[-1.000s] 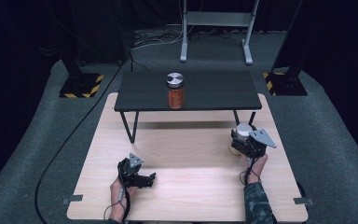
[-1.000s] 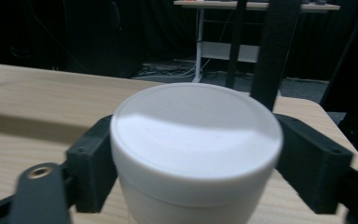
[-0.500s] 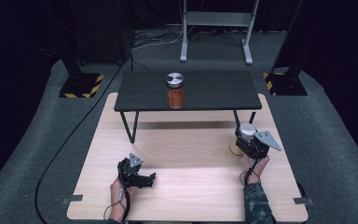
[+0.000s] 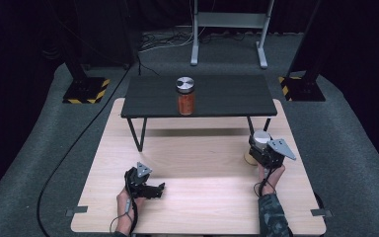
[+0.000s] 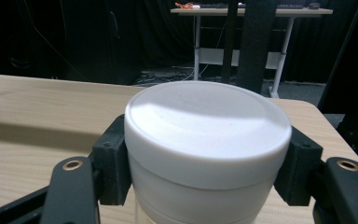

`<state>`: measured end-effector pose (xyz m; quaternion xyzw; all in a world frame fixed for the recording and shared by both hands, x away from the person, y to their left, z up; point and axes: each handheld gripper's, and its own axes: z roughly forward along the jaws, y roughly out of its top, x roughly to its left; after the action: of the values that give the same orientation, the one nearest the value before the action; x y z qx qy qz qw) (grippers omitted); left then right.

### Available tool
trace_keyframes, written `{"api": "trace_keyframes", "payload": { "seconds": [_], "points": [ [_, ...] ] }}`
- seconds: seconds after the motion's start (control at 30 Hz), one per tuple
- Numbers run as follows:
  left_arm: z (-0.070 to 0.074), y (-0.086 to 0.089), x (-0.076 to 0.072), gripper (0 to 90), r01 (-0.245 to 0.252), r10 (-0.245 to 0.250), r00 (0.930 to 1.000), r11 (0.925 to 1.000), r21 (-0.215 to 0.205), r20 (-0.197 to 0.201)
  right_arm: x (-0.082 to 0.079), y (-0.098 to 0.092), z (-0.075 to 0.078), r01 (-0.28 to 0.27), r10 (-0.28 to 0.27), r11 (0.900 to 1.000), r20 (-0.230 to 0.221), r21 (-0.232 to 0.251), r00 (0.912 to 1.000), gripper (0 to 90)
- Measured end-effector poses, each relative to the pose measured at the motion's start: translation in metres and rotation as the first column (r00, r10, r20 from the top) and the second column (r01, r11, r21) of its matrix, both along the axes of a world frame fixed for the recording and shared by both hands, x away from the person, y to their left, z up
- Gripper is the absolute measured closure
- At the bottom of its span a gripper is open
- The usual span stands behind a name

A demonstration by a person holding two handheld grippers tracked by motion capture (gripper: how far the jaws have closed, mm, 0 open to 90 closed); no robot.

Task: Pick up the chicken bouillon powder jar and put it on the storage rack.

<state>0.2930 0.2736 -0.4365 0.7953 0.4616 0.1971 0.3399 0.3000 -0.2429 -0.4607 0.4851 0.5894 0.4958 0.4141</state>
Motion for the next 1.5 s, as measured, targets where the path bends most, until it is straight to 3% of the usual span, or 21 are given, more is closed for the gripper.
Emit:
{"api": "trace_keyframes", "payload": {
  "seconds": [1.5],
  "points": [
    [0.000, 0.000, 0.000, 0.3, 0.000, 0.000, 1.0000, 1.0000, 0.000, -0.001, -0.029, -0.008, 0.058, -0.097, 0.102, 0.993, 0.064, -0.070, 0.9927, 33.0]
  ]
}}
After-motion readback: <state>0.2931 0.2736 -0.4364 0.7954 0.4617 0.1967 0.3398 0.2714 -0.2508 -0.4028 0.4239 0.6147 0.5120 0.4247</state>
